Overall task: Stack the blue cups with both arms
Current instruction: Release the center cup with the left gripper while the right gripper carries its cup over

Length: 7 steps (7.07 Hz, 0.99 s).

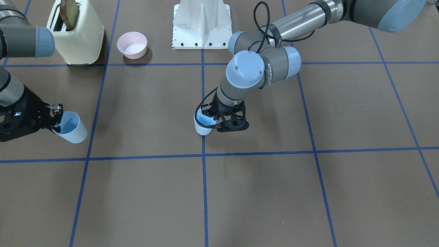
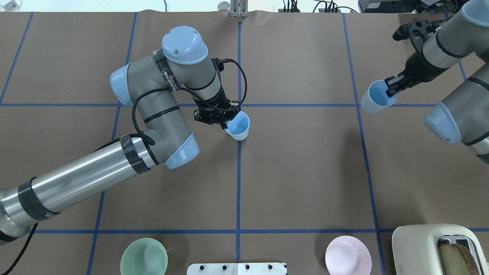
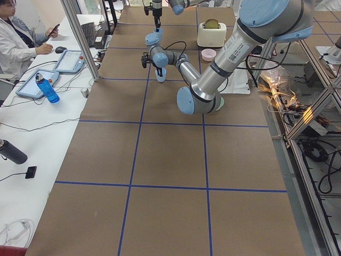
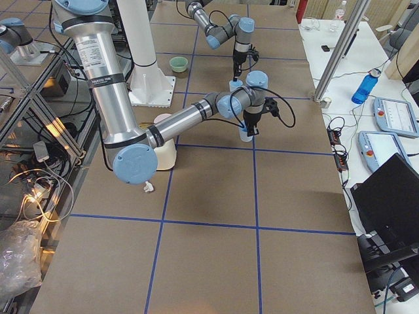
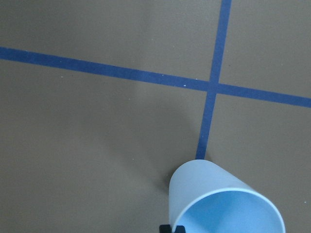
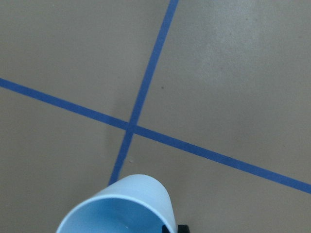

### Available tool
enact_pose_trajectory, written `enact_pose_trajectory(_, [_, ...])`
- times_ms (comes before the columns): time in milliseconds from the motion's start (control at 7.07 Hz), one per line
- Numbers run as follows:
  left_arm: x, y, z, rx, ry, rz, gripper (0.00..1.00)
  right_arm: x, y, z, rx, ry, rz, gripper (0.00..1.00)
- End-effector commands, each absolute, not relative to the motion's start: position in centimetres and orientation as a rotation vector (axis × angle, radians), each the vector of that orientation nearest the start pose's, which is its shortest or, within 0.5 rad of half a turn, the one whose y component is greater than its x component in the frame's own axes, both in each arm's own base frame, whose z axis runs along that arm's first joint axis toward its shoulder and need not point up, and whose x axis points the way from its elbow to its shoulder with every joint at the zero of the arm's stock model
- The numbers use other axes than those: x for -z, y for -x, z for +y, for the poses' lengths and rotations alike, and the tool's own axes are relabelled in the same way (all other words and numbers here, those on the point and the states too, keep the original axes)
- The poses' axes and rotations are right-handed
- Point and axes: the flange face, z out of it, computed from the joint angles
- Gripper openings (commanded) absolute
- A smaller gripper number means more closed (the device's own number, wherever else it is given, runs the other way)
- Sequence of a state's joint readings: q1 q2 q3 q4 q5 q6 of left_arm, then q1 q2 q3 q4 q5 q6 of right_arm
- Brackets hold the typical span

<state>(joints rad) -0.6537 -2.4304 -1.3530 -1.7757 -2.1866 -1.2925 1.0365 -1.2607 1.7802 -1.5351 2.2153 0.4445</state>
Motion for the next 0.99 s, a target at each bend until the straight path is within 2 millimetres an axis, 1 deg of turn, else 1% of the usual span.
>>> enact_pose_trajectory(0, [-18.0,-56.0,-52.4,0.065,0.131,1.015,0.22,-33.9,25.1,-56.0,0.256,-0.172,-0.821,0.00])
enact_pose_trajectory(142, [-17.9,-55.4,-52.8,0.058,0.113,1.032,0.59,-31.7,25.7,-56.2,0.233,-0.162,-0.844,0.00])
enact_pose_trajectory(283, [-17.5,-53.7,-53.7,0.070,0.100,1.049,0.84,-29.6,26.6,-56.2,0.211,-0.154,-0.872,0.00])
enact_pose_trajectory(425, [-17.3,-51.0,-55.2,0.084,0.103,1.067,0.87,-27.0,29.2,-55.6,0.190,-0.136,-0.898,0.00])
enact_pose_trajectory(566, [-18.8,-47.2,-56.7,0.054,0.131,1.097,0.87,-24.1,32.7,-54.5,0.176,-0.118,-0.921,0.00])
enact_pose_trajectory(708, [-20.9,-44.1,-57.9,0.035,0.118,1.100,0.89,-22.2,34.0,-54.0,0.180,-0.118,-0.939,0.00])
enact_pose_trajectory(849, [-23.9,-41.5,-58.6,0.016,0.086,1.085,0.91,-21.1,36.4,-52.7,0.177,-0.092,-0.950,0.00])
